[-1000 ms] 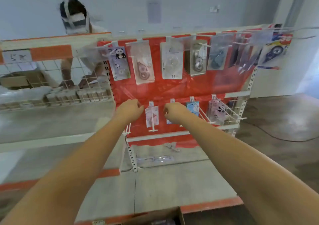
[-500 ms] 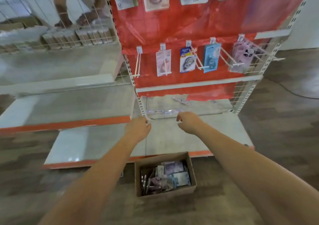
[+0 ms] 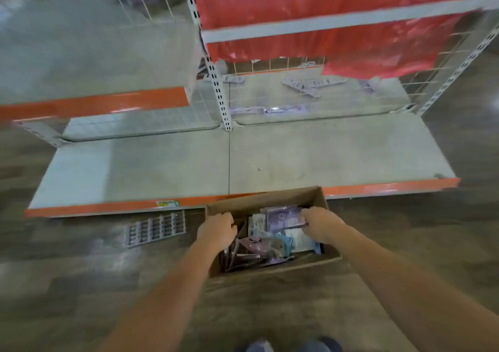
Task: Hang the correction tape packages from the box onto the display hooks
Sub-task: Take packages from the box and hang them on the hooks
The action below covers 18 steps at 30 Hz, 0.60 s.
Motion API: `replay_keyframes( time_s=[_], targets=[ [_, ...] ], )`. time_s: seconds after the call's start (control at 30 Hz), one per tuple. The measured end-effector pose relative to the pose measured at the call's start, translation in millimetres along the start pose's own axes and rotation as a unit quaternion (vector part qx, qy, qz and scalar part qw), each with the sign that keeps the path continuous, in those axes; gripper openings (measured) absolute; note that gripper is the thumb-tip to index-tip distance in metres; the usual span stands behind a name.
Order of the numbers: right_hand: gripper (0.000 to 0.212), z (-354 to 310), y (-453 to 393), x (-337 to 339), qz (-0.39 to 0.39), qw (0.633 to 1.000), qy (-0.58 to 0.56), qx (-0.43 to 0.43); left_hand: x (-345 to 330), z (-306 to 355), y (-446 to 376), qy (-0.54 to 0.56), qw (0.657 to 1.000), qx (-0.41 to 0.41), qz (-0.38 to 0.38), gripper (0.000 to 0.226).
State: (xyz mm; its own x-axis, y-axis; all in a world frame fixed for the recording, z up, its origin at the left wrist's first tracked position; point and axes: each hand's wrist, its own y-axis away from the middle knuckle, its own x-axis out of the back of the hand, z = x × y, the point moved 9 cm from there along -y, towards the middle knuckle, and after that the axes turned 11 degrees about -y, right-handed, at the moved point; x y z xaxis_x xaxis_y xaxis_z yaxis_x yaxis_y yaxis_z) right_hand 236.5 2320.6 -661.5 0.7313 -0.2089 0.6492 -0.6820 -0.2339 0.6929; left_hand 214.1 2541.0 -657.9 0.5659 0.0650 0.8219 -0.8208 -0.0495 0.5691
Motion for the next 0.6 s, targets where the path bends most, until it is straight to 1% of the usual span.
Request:
replay_keyframes(
  time_s=[0.13, 0.27, 0.37, 0.47, 0.53, 0.6],
  targets=[
    [0.036, 43.6, -76.8, -65.4, -0.023, 1.000, 0.012, -0.016, -84.9, -2.5, -65.2, 0.011, 1.000, -0.014, -0.023, 0.027],
    [0.034, 76.4, -154.9, -110.3, -0.020, 0.998, 0.049, -0.016, -150.5, 3.8, -126.8, 0.016, 0.998, -0.037, -0.045, 0.030],
    [0.032, 95.7, -203.3, -135.2, -0.018, 0.995, 0.089, -0.029, -186.7, 13.0, -163.5, 0.000, 0.996, -0.067, -0.061, 0.034],
    [0.029, 109.0, -234.7, -152.3, -0.001, 0.990, 0.136, -0.027, -213.5, 26.4, -188.1, -0.061, 0.986, -0.113, -0.104, 0.042],
    [0.030, 113.9, -247.9, -160.8, 0.004, 0.984, 0.176, -0.022, -224.5, 28.8, -199.8, -0.097, 0.980, -0.121, -0.127, 0.041],
    [0.033, 115.8, -257.6, -164.1, 0.020, 0.978, 0.208, -0.022, -234.5, 27.5, -209.6, -0.113, 0.977, -0.120, -0.135, 0.038]
  ],
)
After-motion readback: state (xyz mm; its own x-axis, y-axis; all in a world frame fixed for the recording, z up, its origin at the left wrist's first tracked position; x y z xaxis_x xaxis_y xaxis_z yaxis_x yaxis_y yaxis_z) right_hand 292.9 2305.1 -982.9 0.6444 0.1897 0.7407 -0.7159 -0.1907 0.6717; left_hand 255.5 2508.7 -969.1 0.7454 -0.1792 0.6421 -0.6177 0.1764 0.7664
